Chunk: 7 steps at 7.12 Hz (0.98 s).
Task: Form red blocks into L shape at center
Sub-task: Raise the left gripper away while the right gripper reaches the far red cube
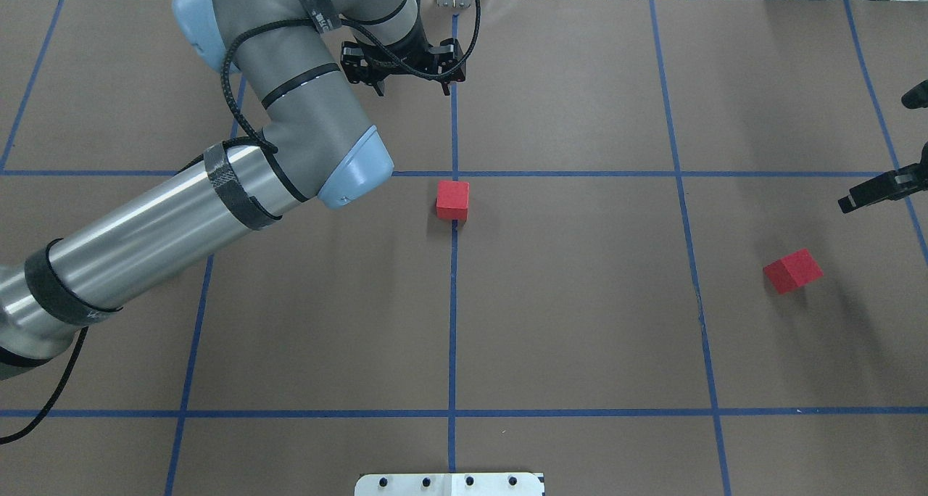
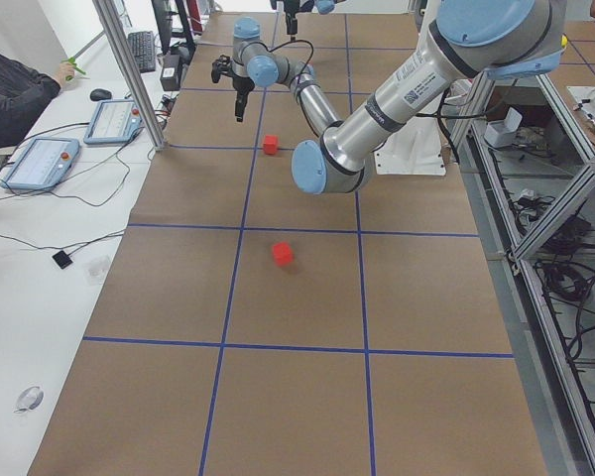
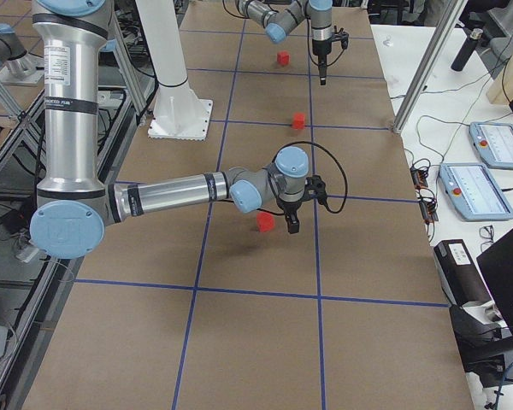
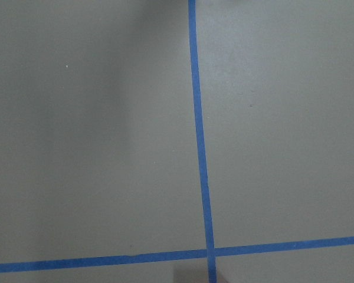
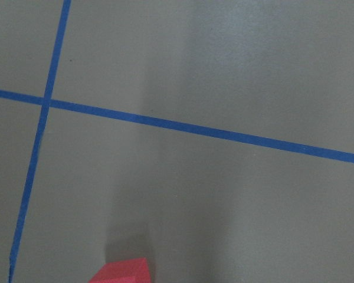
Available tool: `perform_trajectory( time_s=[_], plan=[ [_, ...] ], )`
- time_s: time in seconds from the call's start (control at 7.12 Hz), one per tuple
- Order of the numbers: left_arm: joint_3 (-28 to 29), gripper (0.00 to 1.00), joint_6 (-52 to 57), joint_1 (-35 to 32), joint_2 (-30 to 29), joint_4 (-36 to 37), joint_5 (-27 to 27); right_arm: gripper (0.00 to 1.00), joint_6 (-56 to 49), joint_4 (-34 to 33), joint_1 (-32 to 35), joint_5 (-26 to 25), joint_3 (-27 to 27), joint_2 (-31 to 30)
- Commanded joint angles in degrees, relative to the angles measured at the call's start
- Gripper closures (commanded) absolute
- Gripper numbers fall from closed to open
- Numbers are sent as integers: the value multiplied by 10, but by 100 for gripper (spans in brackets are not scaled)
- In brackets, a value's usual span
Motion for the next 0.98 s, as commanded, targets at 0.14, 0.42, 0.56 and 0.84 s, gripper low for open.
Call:
perform_trajectory(
  time_s=[0.14,0.42,0.56,0.84],
  plan=[
    [-3,0,1,-1,8,-1,1,1,58,22,-80,-32,19,-8],
    [-3,0,2,1,15,-3,1,1,58,19,-108,-39,14,-13],
    [-2,0,2,4,16,-4,2,1,58,18,-119,-48,10,-13],
    [-2,0,2,5,16,-4,3,1,58,17,-141,-62,-5,-13]
  ],
)
